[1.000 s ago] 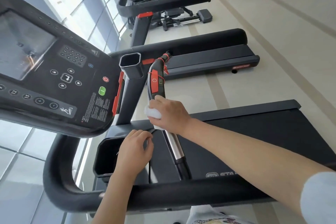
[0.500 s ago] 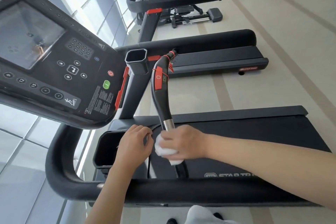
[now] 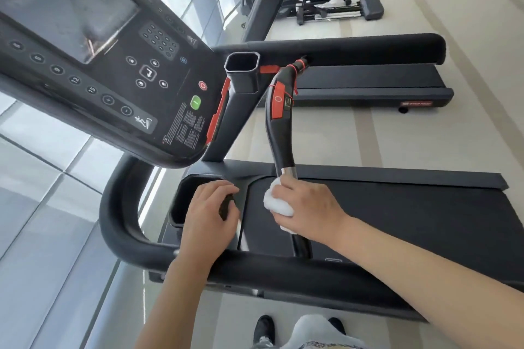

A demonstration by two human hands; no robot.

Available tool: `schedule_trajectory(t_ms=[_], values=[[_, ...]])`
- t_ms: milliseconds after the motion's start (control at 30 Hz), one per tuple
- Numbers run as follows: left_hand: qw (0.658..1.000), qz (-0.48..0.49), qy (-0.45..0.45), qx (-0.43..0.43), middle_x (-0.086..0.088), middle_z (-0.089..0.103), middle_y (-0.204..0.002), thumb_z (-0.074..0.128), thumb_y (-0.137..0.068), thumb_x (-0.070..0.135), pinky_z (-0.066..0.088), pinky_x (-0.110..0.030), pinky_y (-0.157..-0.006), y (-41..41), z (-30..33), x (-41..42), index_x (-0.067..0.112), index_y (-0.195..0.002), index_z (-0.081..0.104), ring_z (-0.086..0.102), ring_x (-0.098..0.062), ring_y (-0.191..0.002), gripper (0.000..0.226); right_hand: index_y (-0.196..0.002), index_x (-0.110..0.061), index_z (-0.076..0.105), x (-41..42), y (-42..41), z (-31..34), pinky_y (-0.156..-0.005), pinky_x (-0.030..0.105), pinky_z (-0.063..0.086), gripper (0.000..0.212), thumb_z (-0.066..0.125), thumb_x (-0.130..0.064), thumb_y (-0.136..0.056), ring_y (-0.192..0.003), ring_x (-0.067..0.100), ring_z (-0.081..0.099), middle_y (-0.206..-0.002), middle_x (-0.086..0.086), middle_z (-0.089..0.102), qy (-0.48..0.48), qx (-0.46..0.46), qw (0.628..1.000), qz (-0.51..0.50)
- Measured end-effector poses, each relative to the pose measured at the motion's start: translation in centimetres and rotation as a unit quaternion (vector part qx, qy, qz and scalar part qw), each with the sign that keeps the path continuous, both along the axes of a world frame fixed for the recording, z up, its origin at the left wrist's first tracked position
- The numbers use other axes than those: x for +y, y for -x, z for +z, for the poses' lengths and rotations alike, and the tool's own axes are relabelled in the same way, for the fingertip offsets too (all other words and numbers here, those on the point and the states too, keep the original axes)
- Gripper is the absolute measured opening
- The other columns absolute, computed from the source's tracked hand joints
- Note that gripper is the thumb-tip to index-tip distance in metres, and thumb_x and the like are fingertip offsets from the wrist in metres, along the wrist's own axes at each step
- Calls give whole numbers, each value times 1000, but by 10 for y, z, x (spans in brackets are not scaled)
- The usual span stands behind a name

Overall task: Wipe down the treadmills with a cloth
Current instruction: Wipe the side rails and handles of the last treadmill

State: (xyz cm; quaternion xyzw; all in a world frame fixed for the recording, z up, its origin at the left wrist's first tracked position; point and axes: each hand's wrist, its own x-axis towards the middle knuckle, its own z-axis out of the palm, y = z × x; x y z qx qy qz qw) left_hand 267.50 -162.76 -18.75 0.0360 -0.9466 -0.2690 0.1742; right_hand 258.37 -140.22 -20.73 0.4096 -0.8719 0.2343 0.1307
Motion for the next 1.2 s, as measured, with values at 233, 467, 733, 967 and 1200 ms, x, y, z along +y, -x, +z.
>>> schedule_trajectory(t_ms=[233,467,733,967,1200], values=[[999,49,-20,-7,12,65,-122,67,-93,6,51,-34,-100,-56,-6,-44,19,-117,73,56,-12,-121,27,-103,-29,62,-10,-24,15,-60,30,46,23,69,-46,-89,-69,12,55,-99,-14,55,-40,-123,991,-41],[996,80,-30,3,12,65,-120,78,-82,-1,55,-39,-98,-71,-7,-87,19,-116,73,60,-15,-115,39,-112,-40,59,-72,-38,32,-73,30,53,25,68,-53,-93,-85,9,61,-107,-22,54,26,-178,982,-58],[993,97,-46,52,21,66,-108,61,-94,19,47,-16,-71,-75,-7,-116,25,-109,73,56,3,-80,20,-109,-35,47,-133,-32,17,-72,33,46,21,56,-52,-101,-82,12,57,-110,-18,44,-4,-192,977,-96],[988,98,-82,87,16,67,-83,58,-90,22,51,-24,-67,-73,-15,-119,23,-91,75,64,-6,-76,17,-105,-28,50,-165,0,24,-72,33,41,28,54,-55,-101,-83,17,57,-103,-15,51,-5,-168,976,-135],[989,63,-93,94,17,64,-77,62,-86,15,51,-26,-64,-76,-16,-124,21,-85,73,60,-7,-71,13,-105,-19,52,-228,-17,30,-63,42,49,35,47,-54,-105,-80,32,62,-100,-2,56,-96,-64,989,-90]])
